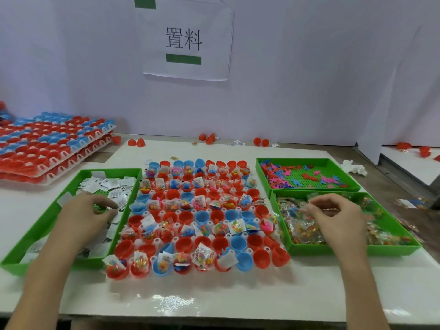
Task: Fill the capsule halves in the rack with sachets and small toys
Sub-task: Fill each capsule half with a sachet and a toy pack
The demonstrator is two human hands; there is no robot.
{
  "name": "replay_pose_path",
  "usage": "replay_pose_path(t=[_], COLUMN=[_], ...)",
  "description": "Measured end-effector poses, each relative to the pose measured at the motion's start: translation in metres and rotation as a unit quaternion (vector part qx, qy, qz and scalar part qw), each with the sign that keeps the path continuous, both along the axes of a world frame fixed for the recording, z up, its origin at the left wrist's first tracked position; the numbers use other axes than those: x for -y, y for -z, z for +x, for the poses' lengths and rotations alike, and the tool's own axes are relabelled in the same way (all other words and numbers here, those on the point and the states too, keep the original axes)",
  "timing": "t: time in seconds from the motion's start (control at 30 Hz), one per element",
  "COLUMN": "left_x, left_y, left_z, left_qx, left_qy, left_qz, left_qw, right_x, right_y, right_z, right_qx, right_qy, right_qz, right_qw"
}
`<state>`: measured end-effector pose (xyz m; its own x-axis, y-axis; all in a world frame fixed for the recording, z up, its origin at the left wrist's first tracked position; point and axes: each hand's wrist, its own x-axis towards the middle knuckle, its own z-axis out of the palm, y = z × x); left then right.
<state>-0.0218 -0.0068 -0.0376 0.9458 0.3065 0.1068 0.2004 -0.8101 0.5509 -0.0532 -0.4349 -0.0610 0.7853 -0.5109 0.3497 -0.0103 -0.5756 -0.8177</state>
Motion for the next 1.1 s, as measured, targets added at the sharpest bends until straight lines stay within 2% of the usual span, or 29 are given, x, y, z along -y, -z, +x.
replay_pose_path(t=[0.23,0.43,0.63,0.83,1.1], left_x=[0.0,-0.001,-0.006,-0.01,-0.008], left_y=[0.006,0.009,0.013,0.018,0.016], left_z=[0.007,0.008,0.013,0.021,0.018], left_qx=[-0.02,0.003,0.021,-0.002,0.022], left_qy=[0.05,0.033,0.035,0.072,0.055], left_qz=[0.046,0.009,-0.002,0.052,-0.002], left_qw=[0.997,0.999,0.999,0.996,0.998], right_x=[0.006,0.008,0.01,0.012,0.011], right_y=[0.003,0.006,0.008,0.01,0.011], right_z=[-0.003,-0.004,-0.003,-0.001,0.0], right_qx=[0.075,0.099,0.088,0.079,0.074], right_qy=[-0.007,-0.018,-0.029,-0.029,-0.036], right_qz=[0.062,0.062,0.045,0.038,0.023], right_qw=[0.995,0.993,0.995,0.996,0.996])
